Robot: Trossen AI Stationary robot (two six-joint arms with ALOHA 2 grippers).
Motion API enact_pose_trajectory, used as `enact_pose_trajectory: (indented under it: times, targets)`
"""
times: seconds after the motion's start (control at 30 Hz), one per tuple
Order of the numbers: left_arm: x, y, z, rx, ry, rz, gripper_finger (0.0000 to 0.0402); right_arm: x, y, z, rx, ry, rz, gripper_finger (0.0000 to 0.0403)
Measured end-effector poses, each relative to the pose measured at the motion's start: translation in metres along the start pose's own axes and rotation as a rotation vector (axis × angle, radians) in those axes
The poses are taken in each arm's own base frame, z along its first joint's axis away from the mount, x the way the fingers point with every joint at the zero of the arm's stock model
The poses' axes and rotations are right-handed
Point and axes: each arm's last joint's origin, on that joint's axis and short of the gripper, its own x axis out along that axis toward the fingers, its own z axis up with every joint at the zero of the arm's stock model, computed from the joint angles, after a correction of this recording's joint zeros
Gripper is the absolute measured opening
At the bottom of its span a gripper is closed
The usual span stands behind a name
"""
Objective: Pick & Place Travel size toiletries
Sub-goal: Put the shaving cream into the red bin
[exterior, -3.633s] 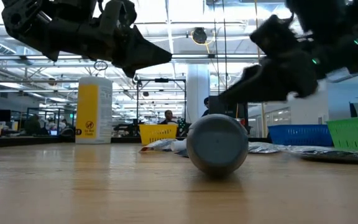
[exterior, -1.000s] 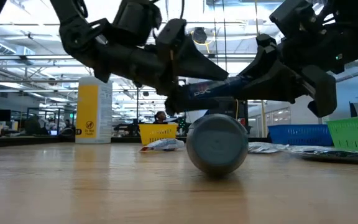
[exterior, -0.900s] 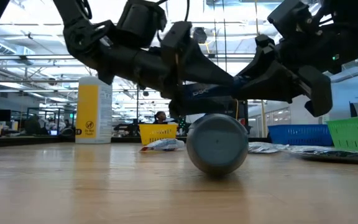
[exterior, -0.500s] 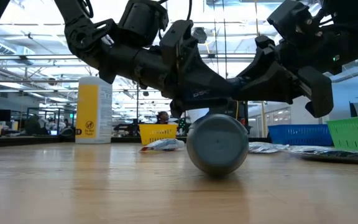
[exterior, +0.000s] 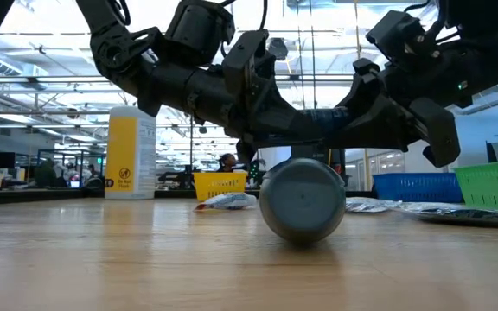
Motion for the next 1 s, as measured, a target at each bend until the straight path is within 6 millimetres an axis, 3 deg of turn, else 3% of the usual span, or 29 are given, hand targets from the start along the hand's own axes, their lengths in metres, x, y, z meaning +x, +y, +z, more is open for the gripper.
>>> enact_pose_trajectory:
  times: [0.17,0.43,0.6,0.77,1.0]
  targets:
    - [0.000,0.001,-0.002,-0.007,0.023,0.008,0.0055,0.000,0.000,0.000,0.000,0.002,-0.002,0.0209]
    - [0.000,0.002,-0.004,-0.011,0.043,0.017,0.0024,0.000,0.000,-0.001,-0.004,0.005,-0.001,0.0256]
    - [-0.012,-0.003,0.004,-0.028,0.115,0.054,0.0036,-0.002,0.003,-0.006,-0.049,0.068,-0.018,0.0267]
    - [-0.055,-0.033,0.028,-0.037,0.239,0.154,0.0037,-0.004,0.006,-0.007,-0.014,0.080,-0.008,0.0262]
    - [-0.152,-0.095,0.040,-0.303,0.474,0.239,0.0027,-0.004,0.005,-0.007,0.009,0.076,-0.010,0.0256]
